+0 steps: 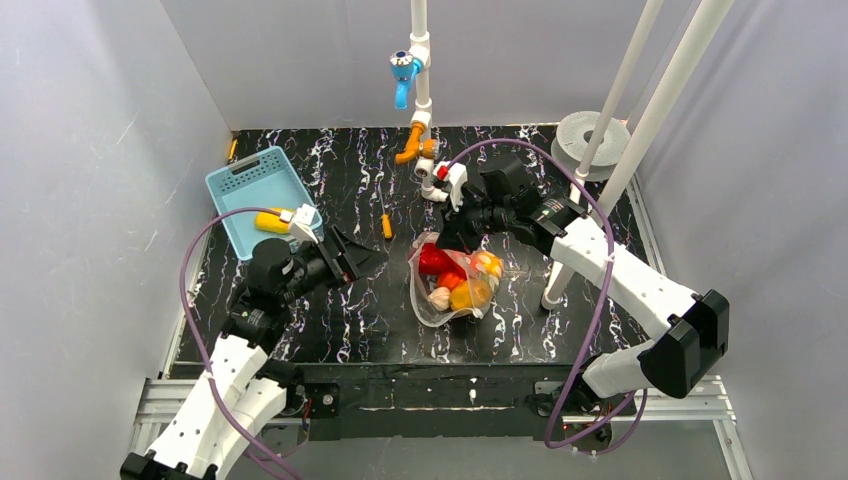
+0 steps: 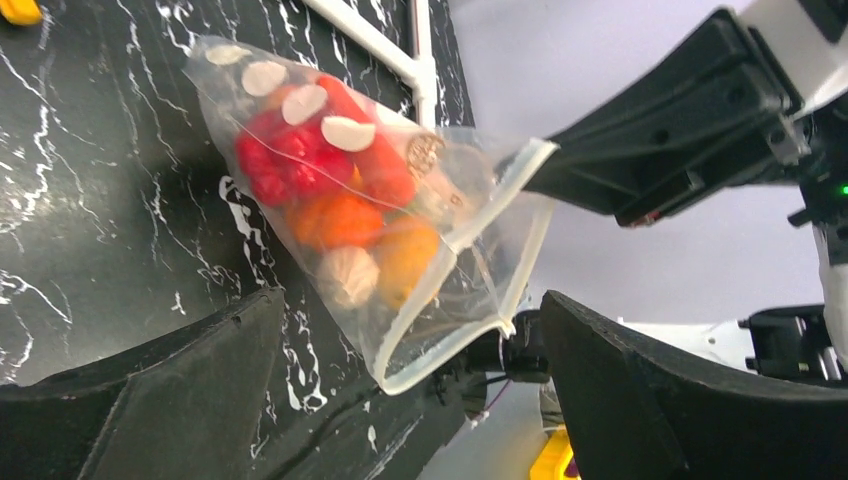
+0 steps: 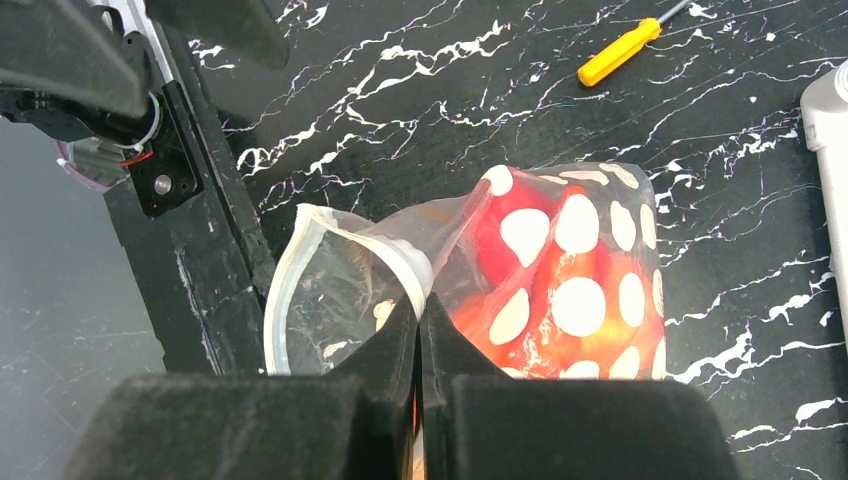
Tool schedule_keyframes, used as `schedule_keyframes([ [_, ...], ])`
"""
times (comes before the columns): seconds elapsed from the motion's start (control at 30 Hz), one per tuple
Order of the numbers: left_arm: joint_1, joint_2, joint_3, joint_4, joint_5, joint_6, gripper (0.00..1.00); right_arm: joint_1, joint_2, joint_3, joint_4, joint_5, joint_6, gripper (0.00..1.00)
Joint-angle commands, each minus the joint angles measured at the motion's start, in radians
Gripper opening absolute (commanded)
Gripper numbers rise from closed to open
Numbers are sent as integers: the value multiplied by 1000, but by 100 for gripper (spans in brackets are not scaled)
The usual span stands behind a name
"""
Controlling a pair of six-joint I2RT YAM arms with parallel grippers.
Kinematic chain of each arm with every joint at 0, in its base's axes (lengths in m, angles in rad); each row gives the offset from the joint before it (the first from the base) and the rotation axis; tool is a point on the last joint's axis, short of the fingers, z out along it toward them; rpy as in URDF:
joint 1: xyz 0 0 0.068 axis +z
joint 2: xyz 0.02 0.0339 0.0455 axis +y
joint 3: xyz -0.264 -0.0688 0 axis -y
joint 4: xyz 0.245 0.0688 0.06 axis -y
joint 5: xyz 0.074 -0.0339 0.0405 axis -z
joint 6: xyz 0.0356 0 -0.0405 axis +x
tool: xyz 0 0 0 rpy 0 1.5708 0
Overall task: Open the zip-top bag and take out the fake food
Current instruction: Pick up the fake fruit from the zipper food storage bag.
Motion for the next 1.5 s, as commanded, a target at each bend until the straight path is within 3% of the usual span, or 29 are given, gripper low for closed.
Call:
schedule_keyframes([
  [0.0,-63,-52,-11,-26,-23,-15,100,-9,-2,-5,50,-22,3,1],
  [0.3,-231,-40,31,-11,-108,12,100,-10,5,-3,48,-27,5,1],
  [0.73,-603,145,156,-17,-438,145,99,-15,0,-10,53,-34,3,1],
  [0.97,-708,243,214,-11,-532,194,99,-18,-7,-16,55,-39,4,1],
  [1.47,-734,437,290,-56,-687,248,53,-20,-11,-21,59,-45,4,1],
])
